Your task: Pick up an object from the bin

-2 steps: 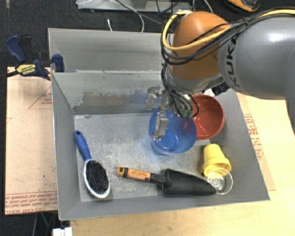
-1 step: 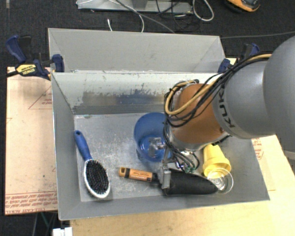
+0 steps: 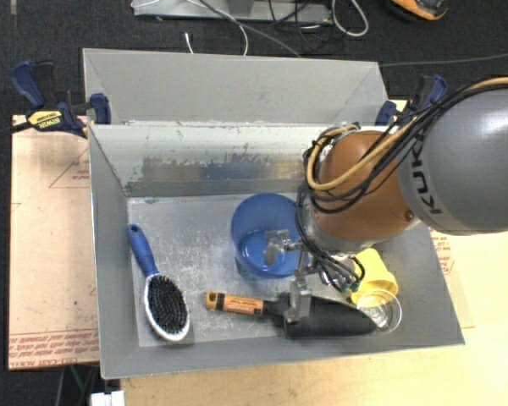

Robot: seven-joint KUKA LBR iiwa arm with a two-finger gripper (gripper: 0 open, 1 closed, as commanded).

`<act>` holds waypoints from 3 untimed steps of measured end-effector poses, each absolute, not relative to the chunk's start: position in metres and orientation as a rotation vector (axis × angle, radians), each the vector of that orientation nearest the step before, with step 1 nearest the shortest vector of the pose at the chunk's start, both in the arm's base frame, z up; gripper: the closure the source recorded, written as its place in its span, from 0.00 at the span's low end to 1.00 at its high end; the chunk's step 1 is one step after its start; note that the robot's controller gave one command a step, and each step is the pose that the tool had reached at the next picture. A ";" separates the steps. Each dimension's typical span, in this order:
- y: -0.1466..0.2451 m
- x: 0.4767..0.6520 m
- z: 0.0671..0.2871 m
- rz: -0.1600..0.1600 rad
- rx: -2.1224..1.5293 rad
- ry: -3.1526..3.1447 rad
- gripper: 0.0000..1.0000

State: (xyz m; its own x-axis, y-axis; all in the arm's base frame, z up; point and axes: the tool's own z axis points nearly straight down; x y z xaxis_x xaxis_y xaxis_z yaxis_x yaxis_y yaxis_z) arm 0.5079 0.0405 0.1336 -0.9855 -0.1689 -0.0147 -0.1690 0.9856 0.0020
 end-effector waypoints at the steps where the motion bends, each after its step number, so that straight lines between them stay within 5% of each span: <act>1: 0.024 0.486 0.071 0.007 -0.257 3.097 0.00; 2: 0.025 0.486 0.072 0.007 -0.260 3.098 0.00; 3: 0.014 0.501 0.075 0.013 0.078 3.113 1.00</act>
Offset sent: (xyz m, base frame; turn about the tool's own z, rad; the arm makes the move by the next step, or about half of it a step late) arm -0.0271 -0.0166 -0.0636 -0.0011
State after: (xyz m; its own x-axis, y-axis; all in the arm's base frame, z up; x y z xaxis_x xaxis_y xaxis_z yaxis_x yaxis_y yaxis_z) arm 0.5012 0.0141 0.0752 -0.9984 0.0503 -0.0274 0.0501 0.9987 0.0087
